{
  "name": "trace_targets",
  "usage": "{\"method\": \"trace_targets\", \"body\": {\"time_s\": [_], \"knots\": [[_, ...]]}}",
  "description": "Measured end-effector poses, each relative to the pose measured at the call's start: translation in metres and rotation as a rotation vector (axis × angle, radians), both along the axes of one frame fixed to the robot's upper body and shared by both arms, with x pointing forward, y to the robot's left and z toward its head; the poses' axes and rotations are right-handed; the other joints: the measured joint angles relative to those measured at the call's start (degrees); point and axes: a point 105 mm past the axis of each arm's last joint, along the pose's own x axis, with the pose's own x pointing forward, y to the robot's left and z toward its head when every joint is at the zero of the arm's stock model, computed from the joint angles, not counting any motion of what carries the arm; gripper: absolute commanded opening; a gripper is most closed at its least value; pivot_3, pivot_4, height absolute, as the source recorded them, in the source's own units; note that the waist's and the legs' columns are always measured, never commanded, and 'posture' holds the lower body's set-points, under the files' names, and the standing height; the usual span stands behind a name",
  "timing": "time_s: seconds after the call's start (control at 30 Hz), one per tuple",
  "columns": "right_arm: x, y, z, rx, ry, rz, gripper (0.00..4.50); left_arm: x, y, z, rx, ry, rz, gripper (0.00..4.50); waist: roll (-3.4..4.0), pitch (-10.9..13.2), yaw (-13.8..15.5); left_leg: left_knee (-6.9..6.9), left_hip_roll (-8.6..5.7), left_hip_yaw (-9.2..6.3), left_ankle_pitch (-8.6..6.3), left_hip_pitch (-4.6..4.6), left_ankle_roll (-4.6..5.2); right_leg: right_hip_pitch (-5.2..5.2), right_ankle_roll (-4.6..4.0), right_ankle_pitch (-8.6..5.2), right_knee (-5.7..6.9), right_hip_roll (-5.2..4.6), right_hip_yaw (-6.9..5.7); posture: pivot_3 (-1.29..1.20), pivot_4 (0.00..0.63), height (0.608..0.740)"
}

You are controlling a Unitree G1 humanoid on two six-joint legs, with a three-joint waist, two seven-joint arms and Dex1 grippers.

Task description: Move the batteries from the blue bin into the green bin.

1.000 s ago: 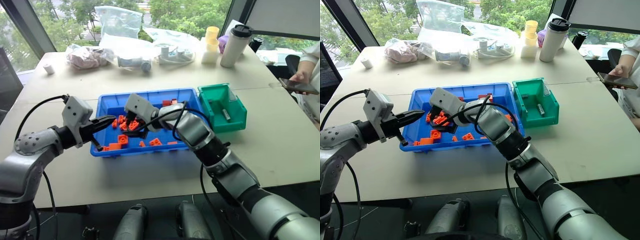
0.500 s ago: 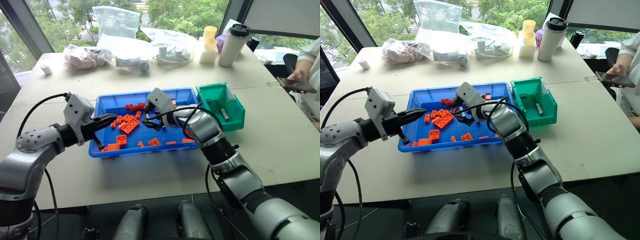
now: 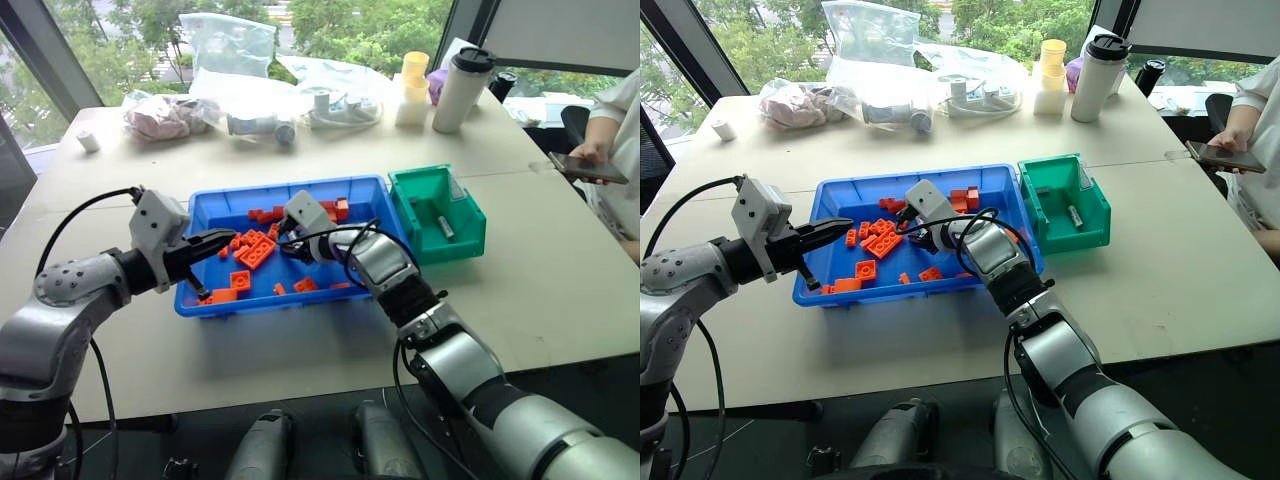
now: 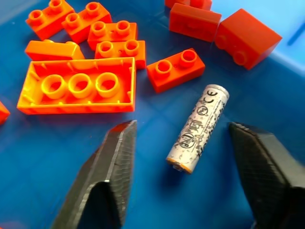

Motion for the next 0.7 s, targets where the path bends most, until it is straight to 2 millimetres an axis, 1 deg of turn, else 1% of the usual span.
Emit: {"method": "trace_targets", "body": {"time_s": [0.03, 0.07, 0.17, 0.2, 0.23, 0.3, 0.33, 0.37, 0.4, 0.43, 0.47, 0.5, 0.53, 0.63, 0.7], "knots": [[0.0, 0.0, 0.0, 0.0, -0.002, 0.001, 0.56, 0.0, 0.0, -0.001, 0.0, 0.002, 0.001, 0.0, 0.0, 0.0, 0.0, 0.0, 0.0, 0.0, 0.0, 0.0, 0.0, 0.0, 0.0, 0.0, 0.0, 0.0, 0.0, 0.0, 0.15, 0.74], [0.0, 0.0, 0.0, -0.002, -0.005, 0.003, 0.11, 0.0, 0.0, -0.001, 0.0, 0.003, 0.002, 0.0, 0.0, 0.0, 0.0, 0.0, 0.0, 0.0, 0.0, 0.0, 0.0, 0.0, 0.0, 0.0, 0.0, 0.0, 0.0, 0.0, 0.15, 0.74], [0.001, -0.003, 0.002, -0.02, -0.022, 0.0, 0.06, 0.0, 0.0, -0.001, -0.001, 0.002, 0.003, 0.0, 0.0, 0.0, 0.0, 0.01, 0.0, 0.0, 0.0, 0.0, 0.0, 0.0, 0.0, 0.0, 0.0, 0.0, 0.0, 0.0, 0.15, 0.74], [0.002, -0.005, 0.005, -0.029, -0.036, -0.002, 0.06, 0.0, 0.0, -0.001, -0.004, 0.002, 0.002, 0.0, 0.01, 0.0, 0.1, 0.01, -0.01, 0.0, 0.0, -0.01, 0.0, 0.0, 0.0, 0.0, 0.0, 0.0, 0.0, 0.0, 0.15, 0.74], [0.002, -0.011, 0.013, -0.033, -0.055, -0.008, 0.06, 0.0, -0.001, -0.001, -0.006, 0.001, 0.0, 0.0, 0.04, 0.0, 0.2, 0.02, -0.02, -0.02, 0.0, -0.06, 0.0, -0.03, 0.0, 0.0, -0.01, -0.01, -0.01, 0.0, 0.15, 0.74], [0.006, -0.032, 0.043, -0.023, -0.13, -0.045, 0.06, 0.0, -0.001, -0.001, -0.008, 0.003, -0.002, 0.0, 0.06, 0.0, 0.5, 0.06, -0.06, -0.03, 0.0, -0.15, 0.0, -0.08, 0.0, 0.0, -0.01, -0.01, -0.03, 0.0, 0.15, 0.74], [0.006, -0.048, 0.067, -0.009, -0.19, -0.078, 0.06, 0.0, -0.002, -0.002, -0.011, 0.004, -0.006, 0.0, 0.05, 0.0, 0.7, 0.07, -0.06, -0.03, 0.0, -0.16, 0.0, -0.07, 0.01, 0.0, -0.03, -0.04, -0.03, 0.0, 0.15, 0.74], [0.004, -0.061, 0.083, -0.002, -0.224, -0.102, 0.06, 0.0, -0.003, -0.002, -0.013, 0.007, -0.011, 0.0, 0.03, 0.0, 0.7, 0.06, -0.06, -0.03, 0.0, -0.15, 0.01, -0.07, 0.01, 0.0, -0.04, -0.06, -0.03, 0.0, 0.15, 0.74], [0.0, -0.076, 0.096, 0.001, -0.242, -0.128, 0.06, 0.001, -0.007, -0.002, -0.021, 0.005, -0.024, 0.0, 0.04, 0.0, 1.0, 0.05, -0.06, -0.03, 0.0, -0.16, 0.01, -0.07, 0.01, 0.0, -0.04, -0.05, -0.04, 0.0, 0.15, 0.74], [-0.008, -0.098, 0.108, -0.004, -0.257, -0.163, 0.06, 0.001, -0.012, -0.002, -0.03, 0.003, -0.048, 0.0, 0.04, 0.0, 1.5, 0.06, -0.05, -0.04, -0.02, -0.15, 0.03, -0.04, 0.01, 0.0, -0.08, -0.06, -0.06, 0.0, 0.15, 0.74], [-0.013, -0.112, 0.115, -0.006, -0.266, -0.194, 0.06, 0.0, -0.014, -0.004, -0.033, 0.008, -0.061, 0.0, 0.02, 0.0, 1.6, 0.06, -0.05, -0.04, -0.02, -0.14, 0.03, -0.01, 0.01, 0.0, -0.09, -0.07, -0.07, 0.0, 0.15, 0.74], [-0.019, -0.129, 0.119, -0.02, -0.266, -0.237, 0.06, 0.001, -0.018, -0.006, -0.043, 0.017, -0.078, 0.0, 0.02, 0.0, 1.7, 0.06, -0.04, -0.04, -0.02, -0.12, 0.03, 0.01, 0.01, 0.0, -0.09, -0.08, -0.07, 0.0, 0.15, 0.74], [-0.024, -0.141, 0.118, -0.033, -0.255, -0.269, 0.06, 0.001, -0.018, -0.007, -0.05, 0.024, -0.086, 0.0, 0.01, 0.0, 1.7, 0.06, -0.04, -0.03, -0.02, -0.09, 0.03, 0.03, 0.0, 0.0, -0.08, -0.07, -0.07, 0.0, 0.15, 0.74], [-0.036, -0.169, 0.106, -0.086, -0.195, -0.344, 0.06, 0.004, -0.024, -0.006, -0.054, 0.025, -0.128, 0.0, 0.03, 0.0, 1.5, 0.05, 0.01, 0.06, -0.02, -0.03, 0.04, 0.05, 0.0, 0.0, -0.04, -0.06, -0.03, 0.0, 0.15, 0.74], [-0.041, -0.183, 0.104, -0.095, -0.173, -0.392, 0.06, 0.006, -0.025, -0.007, -0.061, 0.034, -0.148, 0.0, 0.04, 0.0, 1.4, 0.05, 0.01, 0.1, -0.02, -0.03, 0.04, 0.03, 0.0, 0.0, -0.03, -0.06, 0.01, 0.0, 0.15, 0.74]]}}
